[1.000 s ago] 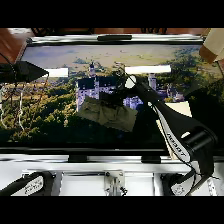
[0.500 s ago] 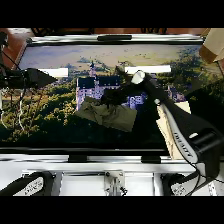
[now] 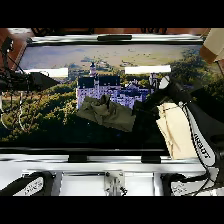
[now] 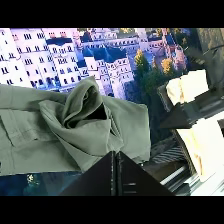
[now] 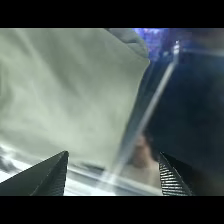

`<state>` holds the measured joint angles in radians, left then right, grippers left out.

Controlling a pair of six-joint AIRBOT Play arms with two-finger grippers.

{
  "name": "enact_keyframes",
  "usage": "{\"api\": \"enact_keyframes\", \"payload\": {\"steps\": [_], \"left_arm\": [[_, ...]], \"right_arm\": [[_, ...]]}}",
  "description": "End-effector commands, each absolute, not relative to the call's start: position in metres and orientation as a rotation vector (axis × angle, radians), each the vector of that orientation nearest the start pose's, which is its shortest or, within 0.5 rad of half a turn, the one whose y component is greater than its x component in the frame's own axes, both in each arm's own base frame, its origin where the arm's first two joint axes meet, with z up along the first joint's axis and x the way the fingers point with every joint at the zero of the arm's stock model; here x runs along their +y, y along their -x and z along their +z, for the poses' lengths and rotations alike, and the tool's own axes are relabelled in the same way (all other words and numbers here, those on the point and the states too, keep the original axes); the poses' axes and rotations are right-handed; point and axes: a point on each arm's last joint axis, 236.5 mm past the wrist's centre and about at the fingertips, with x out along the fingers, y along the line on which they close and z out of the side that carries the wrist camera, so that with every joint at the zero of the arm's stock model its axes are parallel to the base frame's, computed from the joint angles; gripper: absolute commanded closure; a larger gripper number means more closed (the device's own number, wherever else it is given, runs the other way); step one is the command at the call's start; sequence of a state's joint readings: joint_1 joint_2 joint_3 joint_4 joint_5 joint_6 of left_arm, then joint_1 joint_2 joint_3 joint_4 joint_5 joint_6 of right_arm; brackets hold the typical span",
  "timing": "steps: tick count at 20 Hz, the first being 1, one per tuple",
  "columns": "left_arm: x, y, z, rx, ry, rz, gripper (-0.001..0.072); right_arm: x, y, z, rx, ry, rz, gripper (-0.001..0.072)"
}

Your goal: Fold the shirts.

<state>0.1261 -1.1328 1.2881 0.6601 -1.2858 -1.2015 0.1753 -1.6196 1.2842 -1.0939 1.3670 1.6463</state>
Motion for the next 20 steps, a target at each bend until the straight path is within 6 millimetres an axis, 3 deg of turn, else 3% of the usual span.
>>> {"api": "enact_keyframes", "payload": {"steps": [1,4,5,8,10,11,13,15,17,19,20], "left_arm": [[-0.133,-0.380,0.187,0.862,0.448,-0.684,0.0677],[-0.133,-0.380,0.187,0.862,0.448,-0.684,0.0677],[-0.133,-0.380,0.187,0.862,0.448,-0.684,0.0676],[-0.132,-0.380,0.187,0.861,0.448,-0.684,0.0676],[-0.133,-0.380,0.188,0.861,0.449,-0.685,0.0676],[-0.133,-0.380,0.189,0.859,0.452,-0.687,0.0676],[-0.135,-0.380,0.191,0.855,0.460,-0.694,0.0676],[-0.135,-0.380,0.191,0.855,0.460,-0.694,0.0676],[-0.135,-0.380,0.191,0.855,0.460,-0.694,0.0677],[-0.135,-0.380,0.191,0.855,0.460,-0.694,0.0677],[-0.135,-0.380,0.191,0.855,0.460,-0.694,0.0676]], "right_arm": [[0.183,-0.338,-0.093,1.702,-0.472,0.293,0.0067],[0.201,-0.345,-0.113,1.686,-0.500,0.293,0.0067],[0.211,-0.353,-0.115,1.659,-0.541,0.306,0.0099],[0.243,-0.380,-0.092,1.507,-0.638,0.470,0.0476],[0.258,-0.397,-0.055,1.388,-0.653,0.623,0.0522],[0.258,-0.407,-0.033,1.341,-0.649,0.660,0.0642],[0.253,-0.422,0.018,1.248,-0.622,0.720,0.0641],[0.242,-0.433,0.085,1.129,-0.575,0.782,0.0641],[0.223,-0.441,0.144,1.027,-0.554,0.780,0.0641],[0.187,-0.444,0.175,0.980,-0.491,0.690,0.0641],[0.165,-0.444,0.180,0.981,-0.454,0.625,0.0641]]}}
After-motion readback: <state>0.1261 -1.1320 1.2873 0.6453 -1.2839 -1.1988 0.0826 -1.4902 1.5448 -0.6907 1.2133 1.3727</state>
